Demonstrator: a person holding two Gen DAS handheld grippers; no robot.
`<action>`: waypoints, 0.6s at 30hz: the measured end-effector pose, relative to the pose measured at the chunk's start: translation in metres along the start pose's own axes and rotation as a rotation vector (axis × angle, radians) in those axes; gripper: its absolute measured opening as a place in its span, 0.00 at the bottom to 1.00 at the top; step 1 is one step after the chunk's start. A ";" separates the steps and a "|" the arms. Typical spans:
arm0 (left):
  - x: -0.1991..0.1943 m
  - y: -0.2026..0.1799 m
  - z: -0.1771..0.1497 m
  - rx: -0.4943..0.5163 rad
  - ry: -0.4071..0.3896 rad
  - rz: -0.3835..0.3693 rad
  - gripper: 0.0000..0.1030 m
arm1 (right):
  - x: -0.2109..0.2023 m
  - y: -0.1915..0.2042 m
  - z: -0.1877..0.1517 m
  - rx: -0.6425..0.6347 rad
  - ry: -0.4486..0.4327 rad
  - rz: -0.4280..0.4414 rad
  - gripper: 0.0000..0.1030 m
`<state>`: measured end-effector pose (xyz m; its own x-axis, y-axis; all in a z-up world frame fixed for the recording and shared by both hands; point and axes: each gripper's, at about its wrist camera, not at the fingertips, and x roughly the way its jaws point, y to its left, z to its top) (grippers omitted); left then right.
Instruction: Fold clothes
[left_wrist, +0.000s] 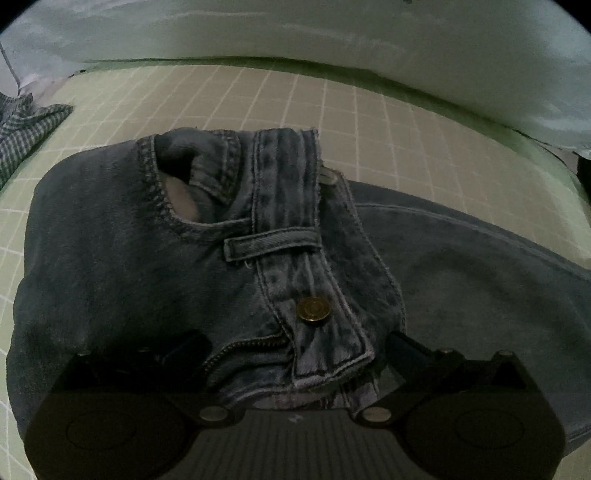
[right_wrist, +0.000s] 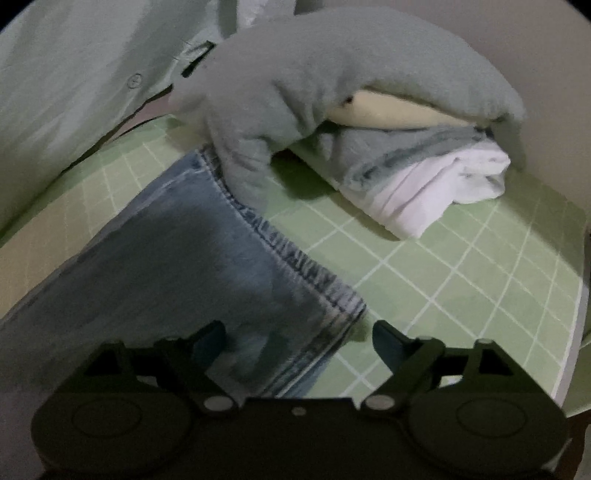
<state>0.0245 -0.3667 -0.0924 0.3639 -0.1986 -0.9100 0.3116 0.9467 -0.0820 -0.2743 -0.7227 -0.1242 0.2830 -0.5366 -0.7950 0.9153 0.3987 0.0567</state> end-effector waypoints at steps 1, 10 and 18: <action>0.000 0.000 0.000 0.000 0.000 0.001 1.00 | 0.002 -0.001 0.000 0.007 0.008 0.005 0.85; 0.001 0.000 -0.006 -0.005 -0.027 0.015 1.00 | 0.002 0.016 -0.005 -0.071 0.002 0.052 0.63; -0.027 0.012 0.000 -0.084 -0.064 -0.075 1.00 | -0.013 0.027 0.003 -0.134 -0.014 0.150 0.15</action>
<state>0.0185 -0.3497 -0.0689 0.3982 -0.2832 -0.8725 0.2661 0.9459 -0.1855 -0.2517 -0.7075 -0.1106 0.4185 -0.4735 -0.7750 0.8162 0.5704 0.0923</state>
